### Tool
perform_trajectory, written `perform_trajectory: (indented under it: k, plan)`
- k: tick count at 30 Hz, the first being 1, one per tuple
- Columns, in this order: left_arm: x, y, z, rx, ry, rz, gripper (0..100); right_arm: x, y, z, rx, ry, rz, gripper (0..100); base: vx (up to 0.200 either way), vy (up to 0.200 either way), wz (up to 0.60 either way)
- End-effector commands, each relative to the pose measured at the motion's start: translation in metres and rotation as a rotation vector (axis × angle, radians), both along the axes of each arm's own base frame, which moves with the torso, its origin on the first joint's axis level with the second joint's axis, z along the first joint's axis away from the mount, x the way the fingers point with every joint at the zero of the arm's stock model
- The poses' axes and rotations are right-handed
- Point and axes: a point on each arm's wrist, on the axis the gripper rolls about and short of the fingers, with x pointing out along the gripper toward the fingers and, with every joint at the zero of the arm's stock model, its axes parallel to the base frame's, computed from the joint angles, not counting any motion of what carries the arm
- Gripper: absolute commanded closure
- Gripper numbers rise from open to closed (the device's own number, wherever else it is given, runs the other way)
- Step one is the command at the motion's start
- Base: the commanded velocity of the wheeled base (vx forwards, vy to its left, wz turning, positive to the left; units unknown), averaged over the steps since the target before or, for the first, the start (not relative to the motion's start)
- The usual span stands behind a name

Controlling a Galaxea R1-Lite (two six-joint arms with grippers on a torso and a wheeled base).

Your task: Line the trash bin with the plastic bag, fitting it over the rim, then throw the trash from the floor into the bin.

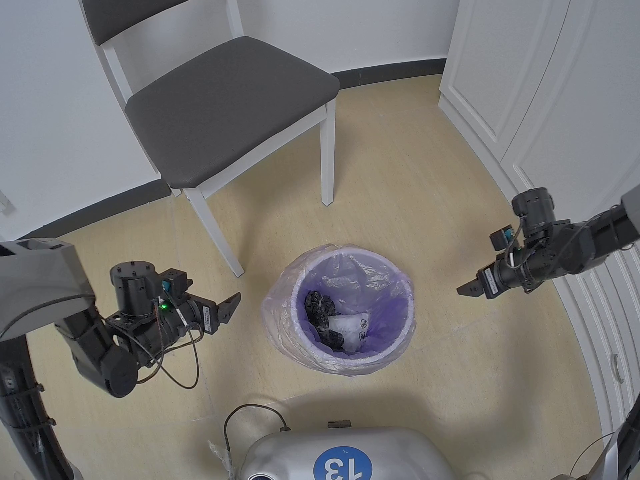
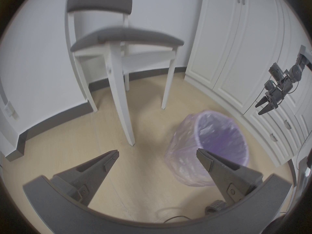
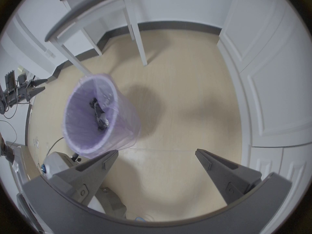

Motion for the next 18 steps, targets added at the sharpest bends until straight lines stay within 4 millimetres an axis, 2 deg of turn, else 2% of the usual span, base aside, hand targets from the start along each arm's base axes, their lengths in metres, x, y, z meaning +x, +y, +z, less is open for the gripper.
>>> perform_trajectory:
  k: [1, 3, 8, 15, 16, 18]
  plan:
    - [-0.078, 0.004, 0.067, -0.071, -0.199, -0.035, 0, -0.086, -0.02, 0.069, 0.107, -0.281, -0.079, 0, 0.0, 0.0, 0.0]
    - [-0.089, 0.007, 0.077, -0.084, -0.232, -0.022, 0, -0.098, -0.022, 0.078, 0.143, -0.339, -0.094, 0, 0.0, 0.0, 0.0]
    - [-0.13, 0.026, 0.11, -0.125, -0.385, 0.045, 0, -0.146, -0.028, 0.108, 0.269, -0.608, -0.14, 0, 0.0, 0.0, 0.0]
    - [-0.195, 0.053, 0.137, -0.131, -0.452, 0.107, 0, -0.229, -0.039, 0.133, 0.307, -0.854, -0.128, 0, 0.0, 0.0, 0.0]
    - [-0.199, 0.054, 0.139, -0.132, -0.453, 0.107, 0, -0.234, -0.04, 0.134, 0.309, -0.863, -0.127, 0, 0.0, 0.0, 0.0]
    - [-0.226, 0.061, 0.149, -0.132, -0.453, 0.108, 0, -0.265, -0.043, 0.139, 0.316, -0.904, -0.123, 0, 0.0, 0.0, 0.0]
